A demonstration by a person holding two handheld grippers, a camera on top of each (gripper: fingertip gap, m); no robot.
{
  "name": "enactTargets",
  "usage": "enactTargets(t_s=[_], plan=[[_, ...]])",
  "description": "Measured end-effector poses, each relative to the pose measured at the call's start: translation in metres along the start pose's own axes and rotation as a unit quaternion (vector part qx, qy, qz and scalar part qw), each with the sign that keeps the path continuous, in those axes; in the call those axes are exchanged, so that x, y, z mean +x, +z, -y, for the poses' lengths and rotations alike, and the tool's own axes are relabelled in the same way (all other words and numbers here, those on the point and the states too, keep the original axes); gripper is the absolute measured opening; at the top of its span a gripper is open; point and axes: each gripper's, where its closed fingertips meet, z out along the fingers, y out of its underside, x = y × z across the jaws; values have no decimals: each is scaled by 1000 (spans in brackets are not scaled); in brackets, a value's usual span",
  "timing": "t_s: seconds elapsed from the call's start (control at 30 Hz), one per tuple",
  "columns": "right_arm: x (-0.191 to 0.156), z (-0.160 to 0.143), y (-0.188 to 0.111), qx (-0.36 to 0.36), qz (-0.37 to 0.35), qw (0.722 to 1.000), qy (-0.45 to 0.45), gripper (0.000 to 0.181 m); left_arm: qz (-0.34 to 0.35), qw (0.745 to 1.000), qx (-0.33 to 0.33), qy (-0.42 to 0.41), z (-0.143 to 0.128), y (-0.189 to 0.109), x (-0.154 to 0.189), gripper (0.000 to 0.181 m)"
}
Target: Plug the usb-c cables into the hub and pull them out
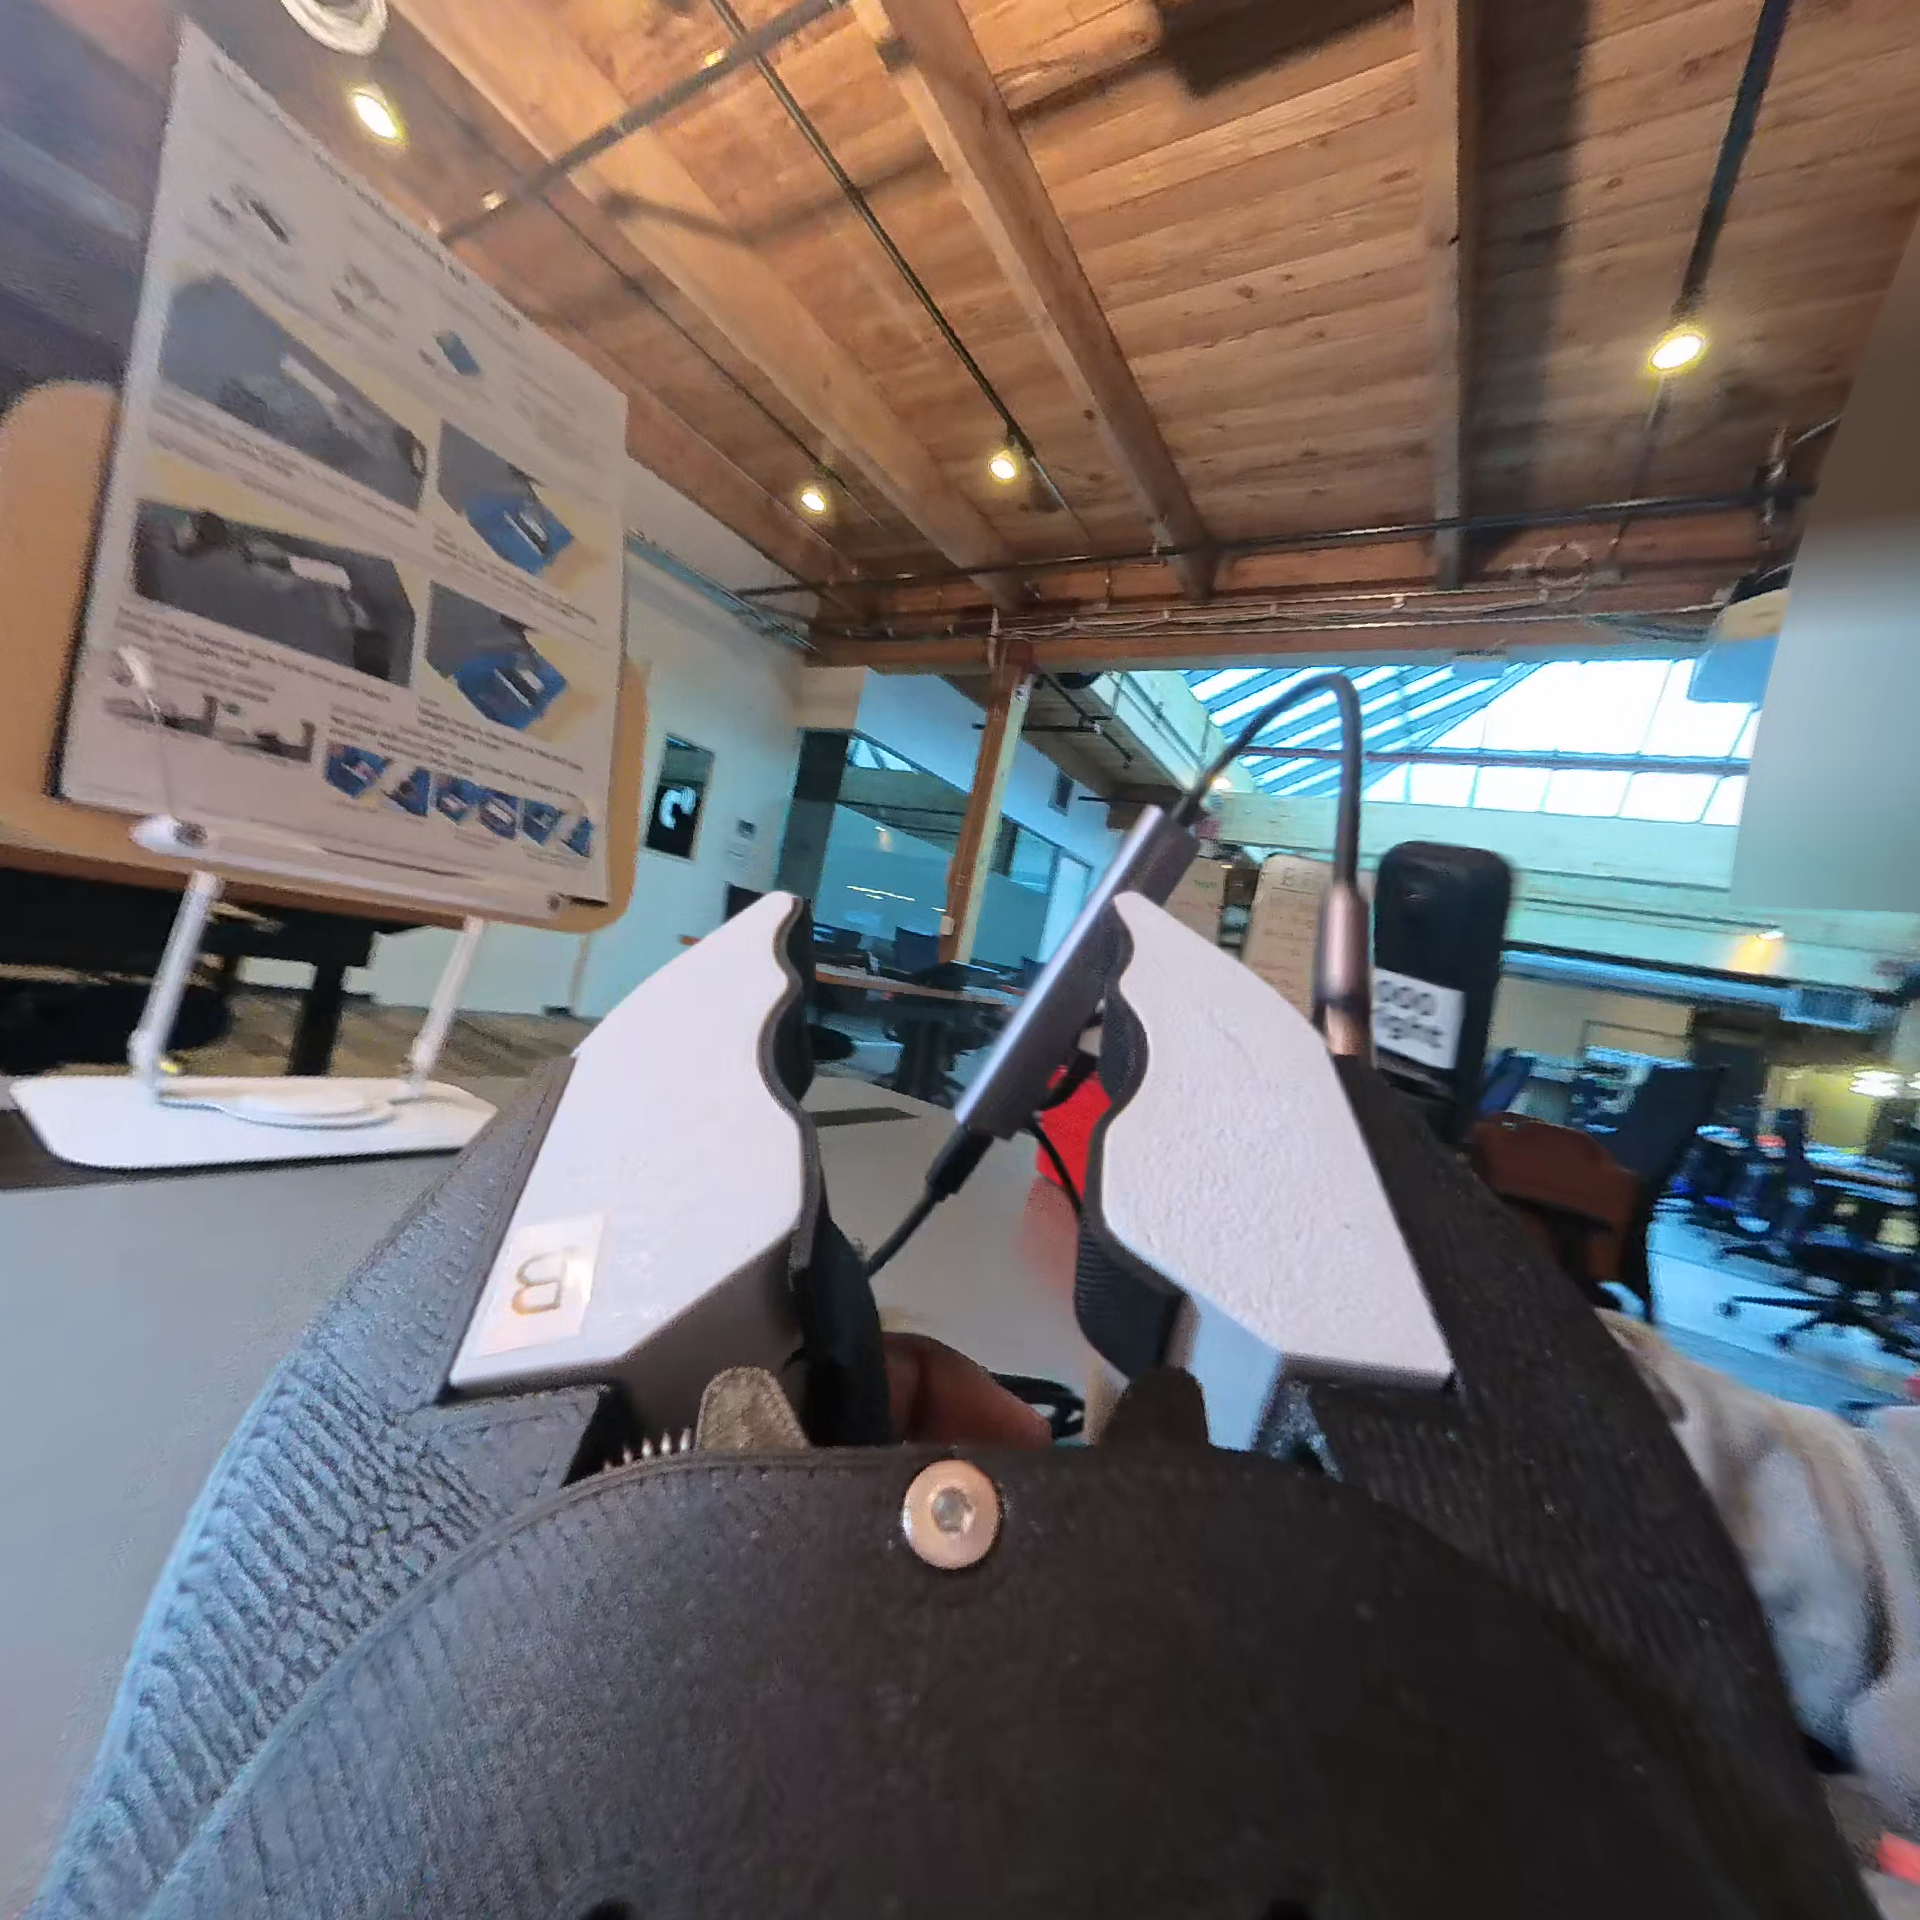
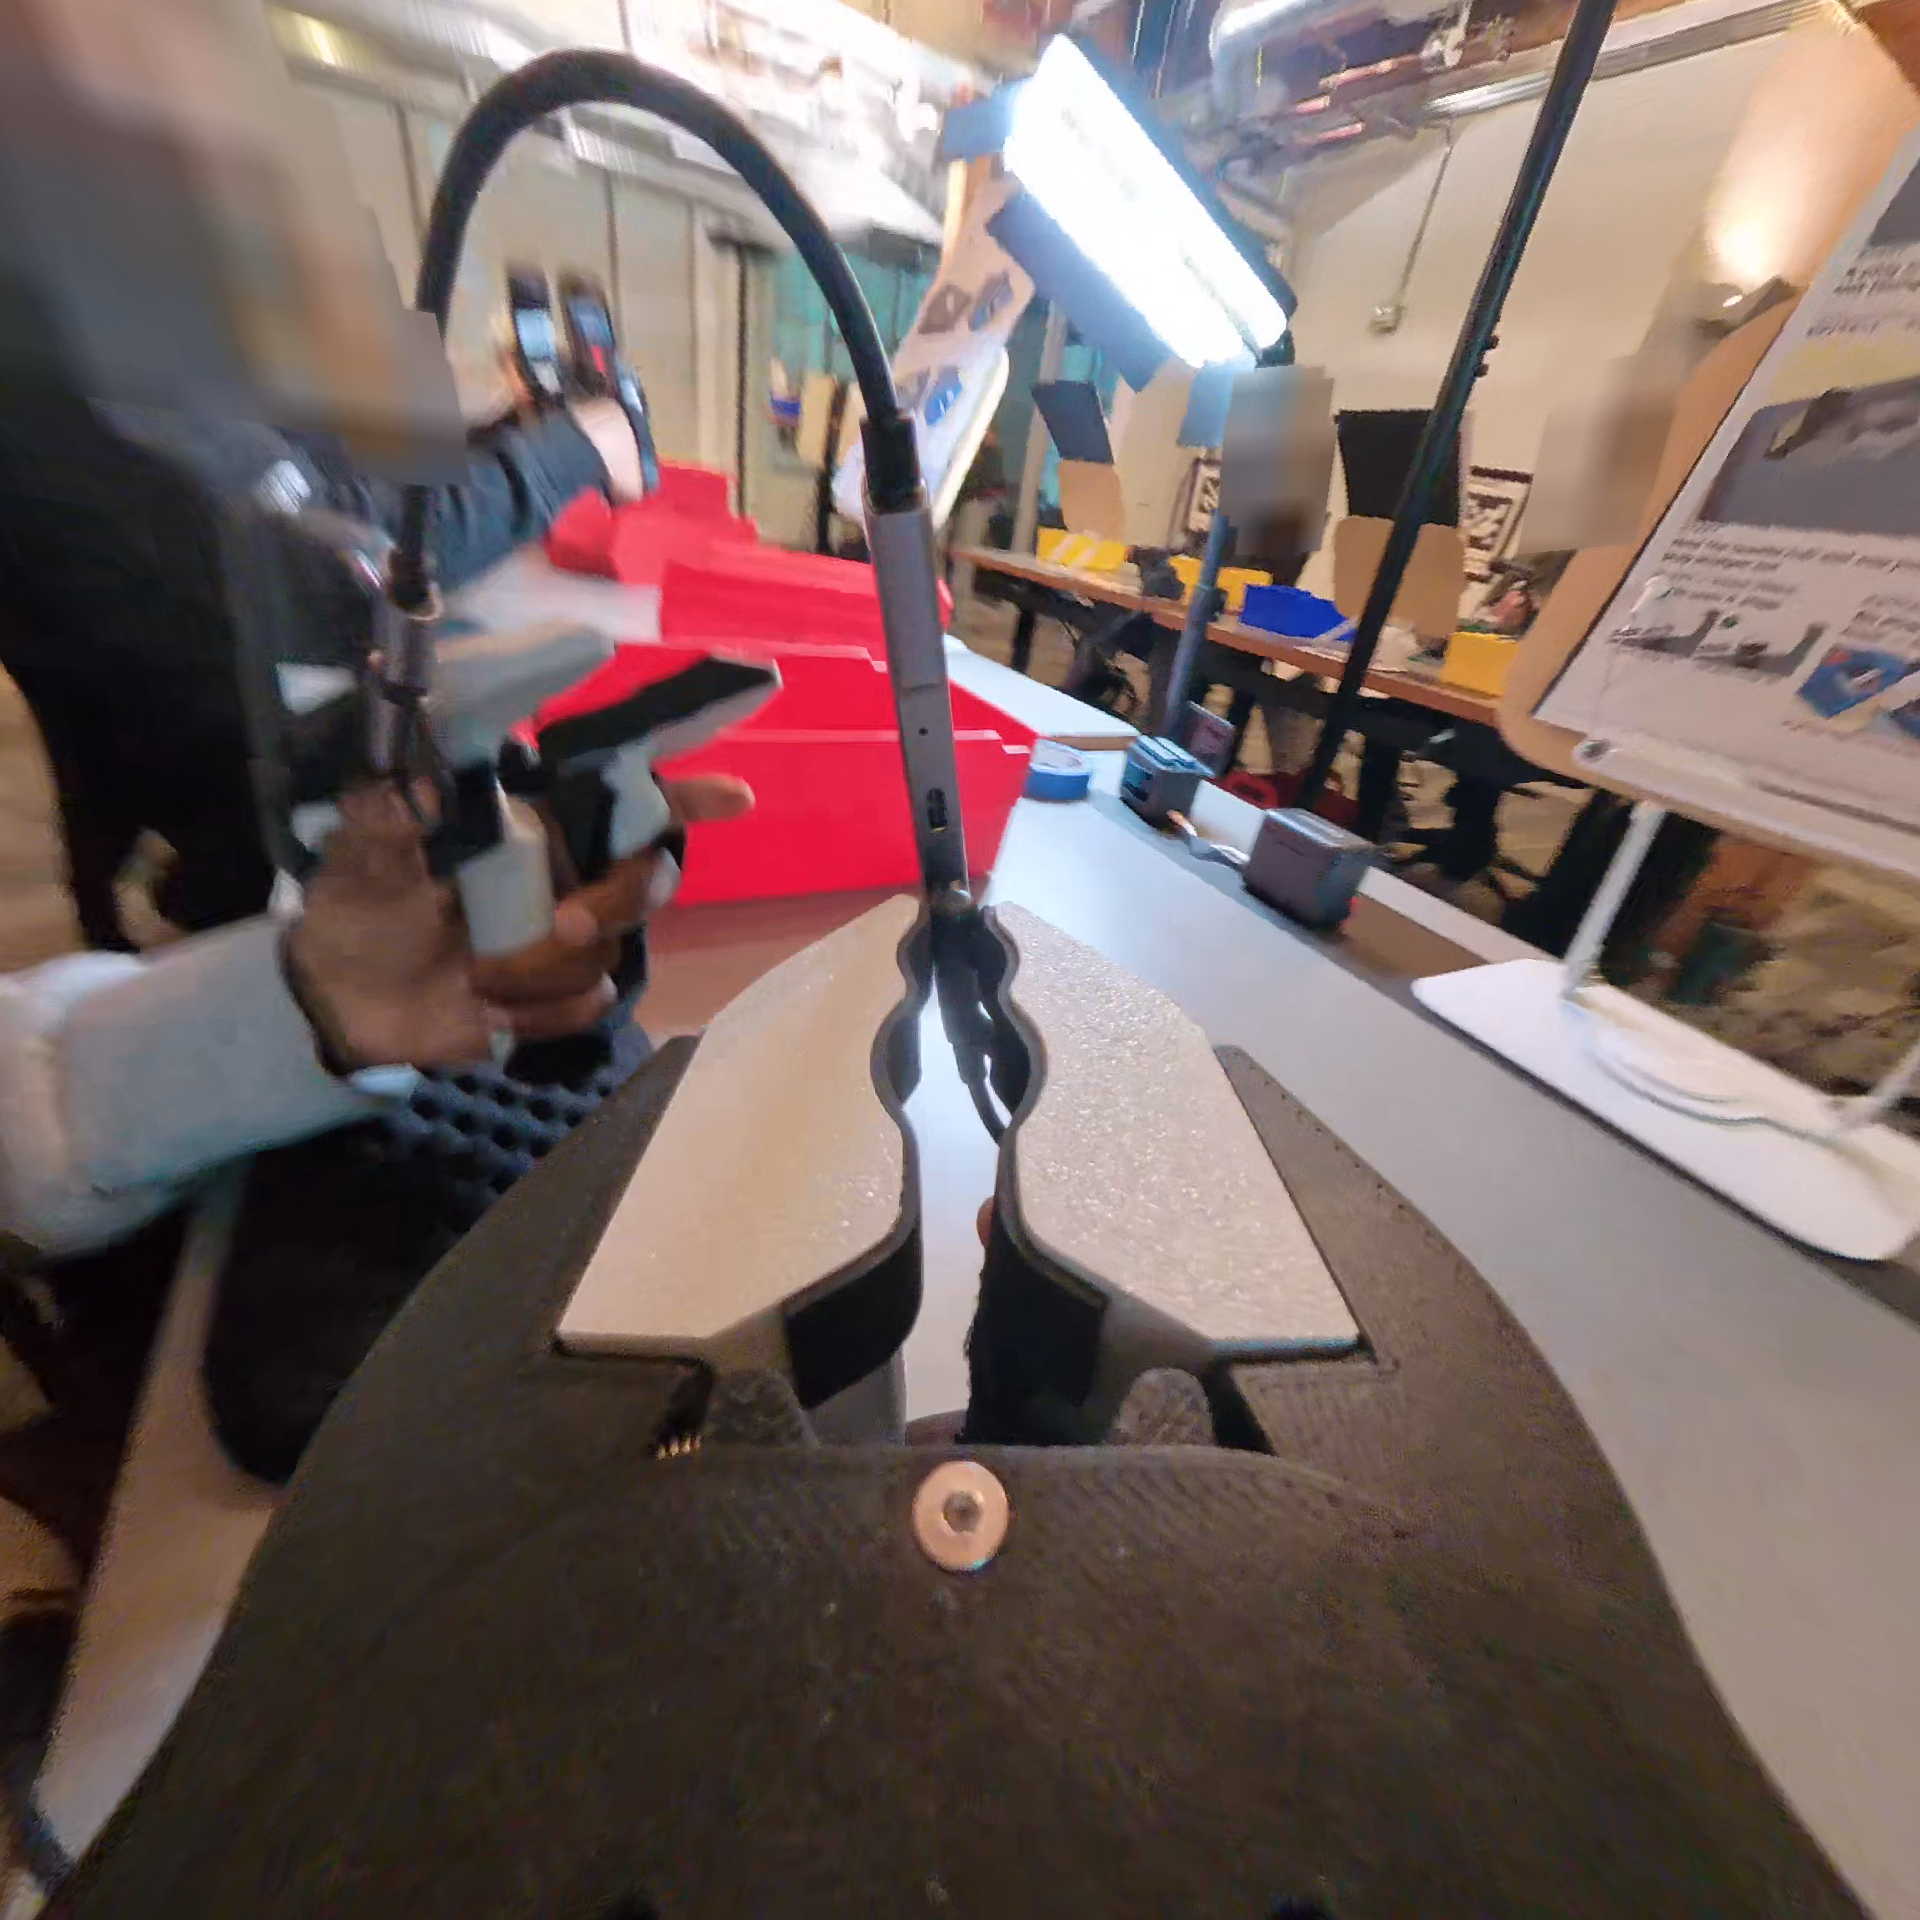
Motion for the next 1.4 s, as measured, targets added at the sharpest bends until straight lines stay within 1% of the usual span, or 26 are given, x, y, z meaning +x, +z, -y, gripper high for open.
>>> enactTargets(t_s=[0.07,0.13,0.17,0.2,0.27,0.3,0.33,0.37,0.47,0.57,0.67,0.73,0.8,0.93,1.07,1.13,1.23,1.27,1.33,1.4], plan=[[4,8,-4,43,21,996,75,7,-13,999,-5,-31,-4,-1,1,52],[13,14,-8,82,50,978,187,7,-8,999,-17,-36,-8,0,-1,52],[17,13,-8,90,72,959,258,8,-3,999,-24,-36,-11,0,-3,52],[22,9,-7,98,94,933,332,8,-2,999,-32,-38,-14,0,-3,52],[28,-3,-4,103,135,872,460,8,-5,997,-50,-58,-21,1,-4,52],[29,-10,-3,99,153,847,499,8,-10,996,-61,-70,-25,2,-3,52],[28,-15,-2,92,161,834,520,8,-13,994,-74,-83,-30,2,-2,52],[27,-19,-1,84,159,834,521,7,-13,992,-87,-95,-35,2,-2,52],[16,-20,2,60,167,858,481,8,-21,986,-120,-118,-47,3,0,52],[1,-26,6,27,187,870,456,8,-25,983,-138,-122,-53,3,2,52],[-19,-24,6,9,239,862,447,9,-31,980,-151,-123,-58,2,5,52],[-28,-25,7,-6,251,867,431,9,-41,977,-168,-123,-64,3,9,52],[-38,-24,6,-14,273,862,426,10,-55,975,-175,-125,-66,3,15,52],[-53,-25,6,-33,303,856,418,10,-66,972,-170,-147,-65,3,18,52],[-66,-25,9,-42,323,851,412,11,-93,970,-177,-140,-68,4,29,52],[-67,-25,10,-42,324,850,413,11,-106,971,-175,-126,-67,6,34,40],[-64,-25,10,-40,316,856,407,11,-122,973,-173,-89,-61,11,38,12],[-63,-25,10,-38,314,857,407,11,-118,974,-176,-81,-60,13,37,11],[-61,-24,10,-35,309,859,408,11,-123,969,-200,-71,-65,16,39,13],[-58,-24,10,-30,300,861,410,11,-131,963,-227,-69,-71,20,41,28]])
